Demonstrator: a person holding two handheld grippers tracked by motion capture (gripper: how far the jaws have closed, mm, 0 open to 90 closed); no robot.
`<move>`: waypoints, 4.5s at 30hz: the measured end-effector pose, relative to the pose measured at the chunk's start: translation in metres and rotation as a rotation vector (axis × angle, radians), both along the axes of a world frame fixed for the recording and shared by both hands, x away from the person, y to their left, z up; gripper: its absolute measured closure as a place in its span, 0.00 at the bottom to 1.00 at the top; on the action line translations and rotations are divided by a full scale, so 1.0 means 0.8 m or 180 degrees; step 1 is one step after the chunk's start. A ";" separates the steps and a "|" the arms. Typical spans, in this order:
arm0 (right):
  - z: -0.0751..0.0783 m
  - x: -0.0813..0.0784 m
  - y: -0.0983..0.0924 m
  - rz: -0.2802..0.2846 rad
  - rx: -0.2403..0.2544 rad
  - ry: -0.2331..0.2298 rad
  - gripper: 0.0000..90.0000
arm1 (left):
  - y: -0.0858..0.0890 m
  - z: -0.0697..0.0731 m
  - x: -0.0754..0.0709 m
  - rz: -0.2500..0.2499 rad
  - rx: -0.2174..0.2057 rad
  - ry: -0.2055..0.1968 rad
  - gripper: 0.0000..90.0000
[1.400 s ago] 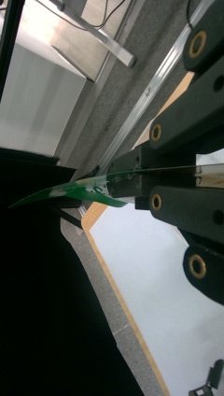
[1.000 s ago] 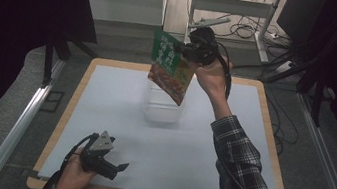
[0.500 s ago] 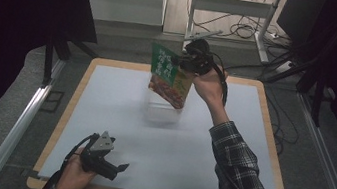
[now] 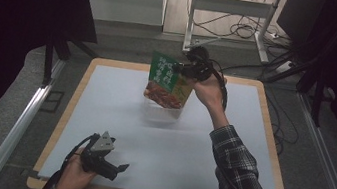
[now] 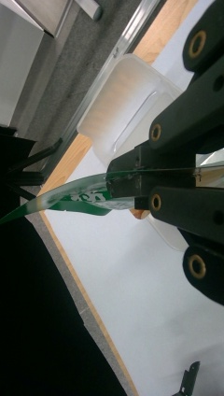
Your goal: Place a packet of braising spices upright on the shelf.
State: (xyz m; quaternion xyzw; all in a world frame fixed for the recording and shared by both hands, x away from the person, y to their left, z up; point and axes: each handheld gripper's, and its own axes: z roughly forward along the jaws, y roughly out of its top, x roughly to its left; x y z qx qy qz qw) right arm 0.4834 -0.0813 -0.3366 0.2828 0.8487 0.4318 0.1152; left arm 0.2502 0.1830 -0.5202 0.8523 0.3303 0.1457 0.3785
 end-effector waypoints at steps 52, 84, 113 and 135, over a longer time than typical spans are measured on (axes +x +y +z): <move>-0.016 -0.006 -0.006 -0.0097 -0.0121 -0.0305 0.34 | 0.000 0.000 0.000 0.0034 -0.0014 0.0043 0.00; -0.017 -0.026 -0.043 -0.0097 0.0094 -0.0341 0.02 | -0.002 -0.002 0.000 0.0017 0.0033 0.0057 0.00; -0.040 -0.058 -0.073 -0.0029 0.0130 -0.0357 0.00 | -0.003 -0.001 0.000 0.0012 0.0050 0.0047 0.00; -0.059 -0.081 -0.099 -0.0018 0.0143 -0.0364 0.00 | -0.004 -0.002 0.000 0.0016 0.0053 0.0052 0.00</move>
